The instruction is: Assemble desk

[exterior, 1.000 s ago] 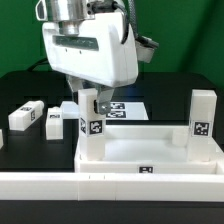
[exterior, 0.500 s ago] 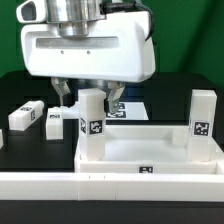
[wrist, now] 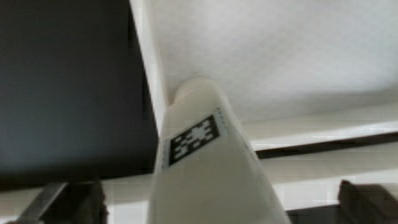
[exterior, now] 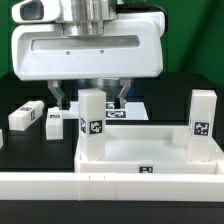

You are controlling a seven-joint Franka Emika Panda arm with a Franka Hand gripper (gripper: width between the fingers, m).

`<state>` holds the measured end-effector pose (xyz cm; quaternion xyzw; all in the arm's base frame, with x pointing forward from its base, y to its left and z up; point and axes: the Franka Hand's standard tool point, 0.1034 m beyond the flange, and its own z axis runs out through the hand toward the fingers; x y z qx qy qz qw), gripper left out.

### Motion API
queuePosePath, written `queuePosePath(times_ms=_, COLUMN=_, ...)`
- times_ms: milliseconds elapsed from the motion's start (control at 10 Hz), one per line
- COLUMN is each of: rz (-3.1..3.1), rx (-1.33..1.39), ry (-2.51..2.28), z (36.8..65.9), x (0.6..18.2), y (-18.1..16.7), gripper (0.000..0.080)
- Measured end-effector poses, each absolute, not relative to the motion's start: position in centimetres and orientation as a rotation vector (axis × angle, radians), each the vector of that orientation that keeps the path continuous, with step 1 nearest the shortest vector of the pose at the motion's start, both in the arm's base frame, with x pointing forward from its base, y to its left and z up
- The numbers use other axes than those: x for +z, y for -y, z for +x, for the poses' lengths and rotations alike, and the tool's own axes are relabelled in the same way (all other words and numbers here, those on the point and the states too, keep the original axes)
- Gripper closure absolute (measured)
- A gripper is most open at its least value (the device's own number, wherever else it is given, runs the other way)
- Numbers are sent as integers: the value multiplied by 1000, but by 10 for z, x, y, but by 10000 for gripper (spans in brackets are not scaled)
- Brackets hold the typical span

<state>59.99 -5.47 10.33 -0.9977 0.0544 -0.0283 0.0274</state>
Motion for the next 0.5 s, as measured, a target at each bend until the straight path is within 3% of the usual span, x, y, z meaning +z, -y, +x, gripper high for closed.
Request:
queuePosePath(times_ms=100, rz=-3113, rx=-111, ry=107, z=603, x=105, y=57, gripper=151)
queuePosePath(times_ms=500, rz=-3106, rx=-105, ry=474, z=603, x=105, y=59, gripper=151)
